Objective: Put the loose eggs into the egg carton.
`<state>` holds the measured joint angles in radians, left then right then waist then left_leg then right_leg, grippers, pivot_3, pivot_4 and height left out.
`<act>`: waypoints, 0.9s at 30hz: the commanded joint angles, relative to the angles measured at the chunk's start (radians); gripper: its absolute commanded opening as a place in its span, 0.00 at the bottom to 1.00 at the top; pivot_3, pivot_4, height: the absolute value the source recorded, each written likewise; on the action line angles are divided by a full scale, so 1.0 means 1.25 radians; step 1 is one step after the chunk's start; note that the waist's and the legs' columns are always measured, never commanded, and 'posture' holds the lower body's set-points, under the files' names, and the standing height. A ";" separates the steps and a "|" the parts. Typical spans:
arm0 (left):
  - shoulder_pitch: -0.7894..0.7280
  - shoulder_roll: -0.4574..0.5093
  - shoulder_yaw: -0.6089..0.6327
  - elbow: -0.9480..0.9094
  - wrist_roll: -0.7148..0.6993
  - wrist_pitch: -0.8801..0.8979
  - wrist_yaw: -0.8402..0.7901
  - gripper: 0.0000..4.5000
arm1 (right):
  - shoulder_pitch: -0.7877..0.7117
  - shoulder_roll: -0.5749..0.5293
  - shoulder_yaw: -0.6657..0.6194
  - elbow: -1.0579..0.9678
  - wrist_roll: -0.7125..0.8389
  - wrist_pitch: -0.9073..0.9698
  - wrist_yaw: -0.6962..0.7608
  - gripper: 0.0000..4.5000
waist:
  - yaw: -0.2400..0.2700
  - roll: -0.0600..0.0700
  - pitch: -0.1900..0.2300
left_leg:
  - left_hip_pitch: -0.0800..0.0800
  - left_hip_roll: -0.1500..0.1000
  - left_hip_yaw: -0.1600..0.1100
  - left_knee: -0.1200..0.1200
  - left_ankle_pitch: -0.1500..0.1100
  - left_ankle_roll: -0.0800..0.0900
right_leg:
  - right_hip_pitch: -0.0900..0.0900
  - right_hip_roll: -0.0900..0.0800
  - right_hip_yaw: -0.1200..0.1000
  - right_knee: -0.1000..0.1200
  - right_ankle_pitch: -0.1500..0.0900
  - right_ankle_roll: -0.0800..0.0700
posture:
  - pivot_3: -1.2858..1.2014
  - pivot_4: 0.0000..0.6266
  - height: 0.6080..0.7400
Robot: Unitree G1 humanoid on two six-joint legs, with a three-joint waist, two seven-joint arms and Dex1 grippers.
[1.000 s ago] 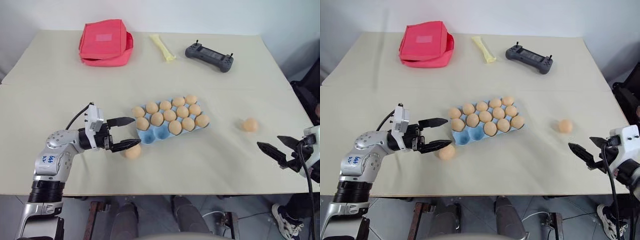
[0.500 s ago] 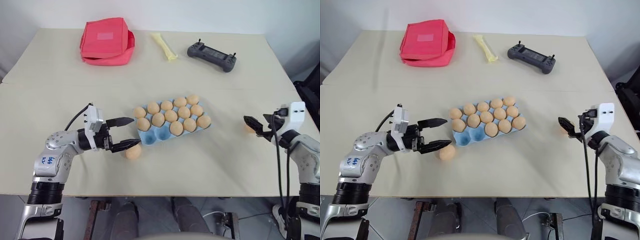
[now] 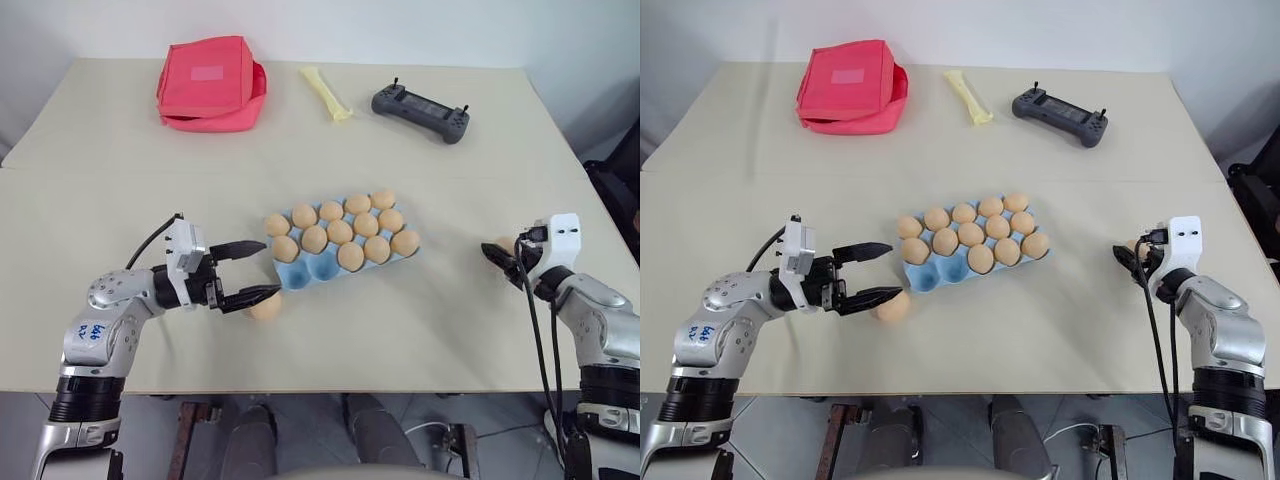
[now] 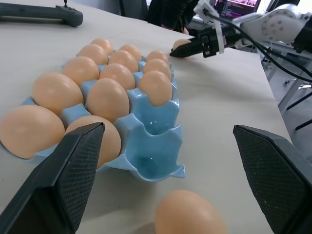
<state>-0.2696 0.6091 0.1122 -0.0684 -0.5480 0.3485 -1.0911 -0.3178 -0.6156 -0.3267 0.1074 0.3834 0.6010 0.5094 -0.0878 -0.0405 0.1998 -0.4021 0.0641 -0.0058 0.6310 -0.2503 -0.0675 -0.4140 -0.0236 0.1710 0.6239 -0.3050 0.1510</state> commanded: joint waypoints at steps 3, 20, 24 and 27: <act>0.010 0.010 0.025 -0.033 -0.017 -0.004 0.004 1.00 | 0.022 -0.035 -0.008 -0.259 0.078 0.088 0.025 0.39 | 0.002 0.000 0.000 | 0.000 0.000 0.000 0.000 0.000 0.000 | 0.000 0.000 0.000 0.000 0.000 0.000 | 0.52 0.24 1.00; 0.057 0.048 0.087 -0.044 -0.017 -0.003 0.023 1.00 | -0.183 0.109 0.372 -0.419 0.133 0.182 0.070 0.39 | 0.005 0.000 0.000 | -0.002 0.000 -0.001 -0.001 -0.001 -0.001 | -0.002 -0.001 -0.001 -0.001 -0.002 -0.004 | 0.52 0.24 1.00; 0.077 0.044 0.095 -0.072 -0.024 0.005 0.043 1.00 | -0.217 0.149 0.439 -0.330 0.080 0.127 0.091 0.39 | 0.003 0.000 0.000 | -0.002 0.000 -0.001 -0.001 -0.001 -0.001 | -0.002 -0.001 -0.002 -0.001 -0.002 -0.003 | 0.52 0.24 1.00; 0.087 0.044 0.099 -0.084 -0.025 0.008 0.051 1.00 | -0.231 0.168 0.458 -0.292 0.060 0.104 0.107 0.39 | 0.001 0.000 0.000 | -0.002 0.001 -0.001 -0.001 -0.001 -0.001 | -0.003 -0.001 -0.002 0.001 -0.002 -0.003 | 0.52 0.24 1.00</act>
<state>-0.1733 0.6568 0.2136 -0.1299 -0.5562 0.3601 -1.0344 -0.5816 -0.4127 0.2442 -0.2554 0.4692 0.7653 0.6232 -0.0861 -0.0406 0.2000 -0.4045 0.0648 -0.0066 0.6292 -0.2515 -0.0690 -0.4183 -0.0242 0.1686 0.6260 -0.3074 0.1469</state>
